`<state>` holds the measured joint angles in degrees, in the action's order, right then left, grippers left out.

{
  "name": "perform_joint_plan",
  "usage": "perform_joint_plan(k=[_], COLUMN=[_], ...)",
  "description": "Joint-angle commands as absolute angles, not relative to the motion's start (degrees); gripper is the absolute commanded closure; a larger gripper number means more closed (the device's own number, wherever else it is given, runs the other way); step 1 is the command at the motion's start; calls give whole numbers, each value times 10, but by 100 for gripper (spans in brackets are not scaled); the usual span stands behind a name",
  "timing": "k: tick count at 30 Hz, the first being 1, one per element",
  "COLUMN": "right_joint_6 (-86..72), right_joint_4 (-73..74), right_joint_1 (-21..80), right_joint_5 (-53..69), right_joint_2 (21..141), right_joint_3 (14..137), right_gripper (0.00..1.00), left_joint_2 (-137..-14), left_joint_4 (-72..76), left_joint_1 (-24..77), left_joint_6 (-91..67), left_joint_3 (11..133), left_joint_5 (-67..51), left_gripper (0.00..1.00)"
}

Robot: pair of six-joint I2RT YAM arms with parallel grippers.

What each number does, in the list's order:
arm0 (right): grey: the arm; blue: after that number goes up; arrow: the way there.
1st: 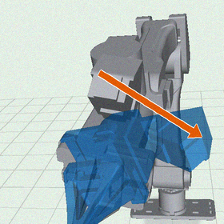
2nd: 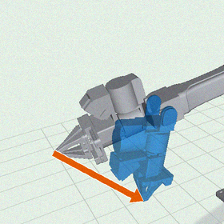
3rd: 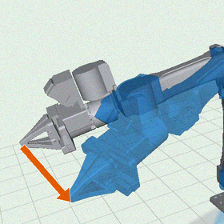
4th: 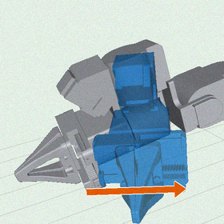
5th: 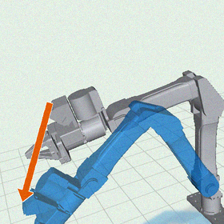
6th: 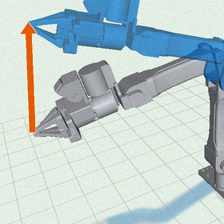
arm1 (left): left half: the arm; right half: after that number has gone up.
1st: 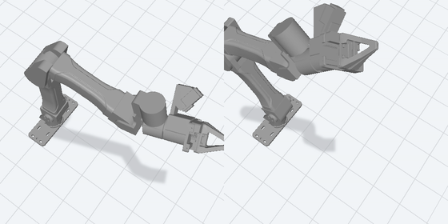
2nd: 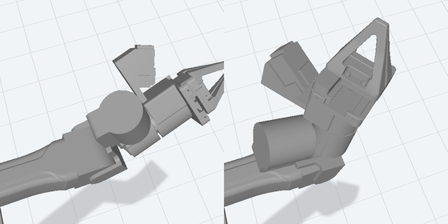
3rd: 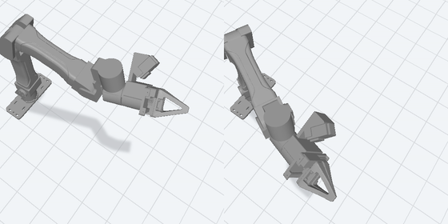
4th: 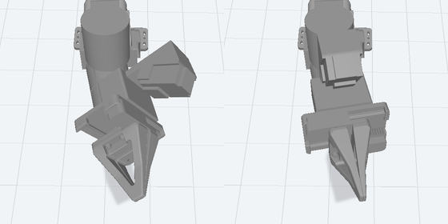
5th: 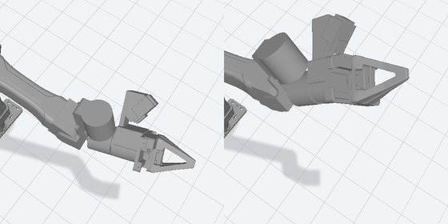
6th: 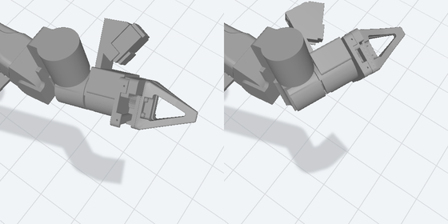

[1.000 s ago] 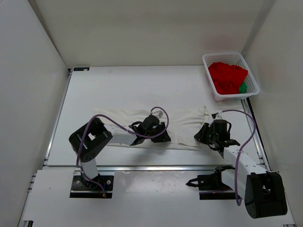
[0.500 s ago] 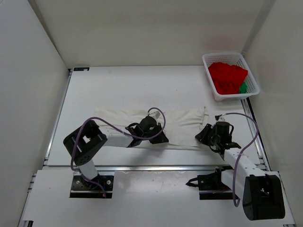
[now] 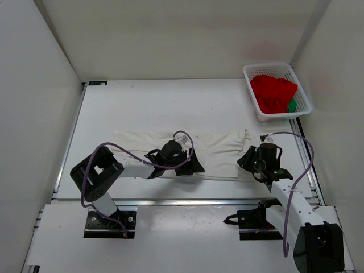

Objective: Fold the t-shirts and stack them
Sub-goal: Fold the other side of the tshirt into a rectangle, then rotate the tshirt 80 degrees

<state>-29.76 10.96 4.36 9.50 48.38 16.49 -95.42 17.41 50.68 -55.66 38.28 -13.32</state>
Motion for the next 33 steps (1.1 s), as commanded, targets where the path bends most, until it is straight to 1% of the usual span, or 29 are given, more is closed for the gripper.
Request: perform_joint_plan(k=[1,2,3,4,5,6,8,9,11,13,14,16,17,19,20,21,22,23,24,25,26,27,28,29,30,31,32,33], right_joint_6=[-286,-287,-286,-287,-291,-292,-300,-300,-298,-297,-294,-281,-273,-263,-256,-244,-237,-231,-217,-206,-192,-181,-185,-196,-213,-216,-203,-193], right_joint_4=[124,125,110,100,78,53,27,12,-14,-39,-40,-47,-46,-15,-6,25,68,119,154,235,324,368,454,440,351,318,281,269], right_joint_1=[74,81,96,115,123,147,178,196,215,221,211,207,201,191,183,178,173,172,175,177,178,178,183,177,171,173,171,184], right_joint_5=[56,55,54,59,62,59,57,57,55,61,66,82,84,105,109,122,140,152,152,155,150,148,154,189,235,230,215,191], right_joint_2=[467,475,489,496,516,542,593,628,684,765,788,872,901,1003,1057,1085,1146,1210,1277,1309,1379,1458,1539,1502,1409,1362,1282,1222], right_joint_3=[222,230,233,236,241,238,256,269,288,316,341,386,425,506,570,649,744,796,925,1076,1244,1344,1561,1536,1461,1337,1256,1230], right_gripper=[83,86,93,100,100,100,100,100,100,100,100,100,100,100,100,100,100,100,100,100,100,100,100,98,99,98,97,94], left_joint_2=[-909,-894,-879,-869,-853,-835,-806,-789,-759,-718,-708,-675,-661,-639,-629,-625,-614,-604,-592,-585,-575,-564,-554,-548,-535,-534,-529,-525], left_joint_4=[142,130,121,119,118,108,105,102,83,66,65,55,46,33,19,3,0,-23,-34,-39,-52,-62,-68,-71,-75,-76,-81,-84], left_joint_1=[490,482,475,471,460,450,434,429,420,404,401,381,374,348,345,332,320,314,309,297,286,281,272,261,255,254,248,245], left_joint_6=[-519,-505,-499,-492,-483,-478,-463,-459,-439,-430,-426,-417,-411,-402,-395,-382,-374,-368,-364,-361,-359,-357,-354,-354,-355,-353,-352,-351], left_joint_3=[374,374,367,367,358,351,335,331,322,306,302,286,283,272,268,272,277,281,280,279,274,273,267,262,256,251,245,236], left_joint_5=[-131,-121,-120,-117,-120,-120,-120,-123,-121,-121,-123,-129,-137,-152,-151,-154,-158,-157,-163,-167,-173,-173,-181,-185,-184,-186,-188,-187], left_gripper=[20,25,29,42,48,58,61,66,70,70,72,74,75,75,75,77,79,79,79,78,78,76,76,75,74,73,72,72])
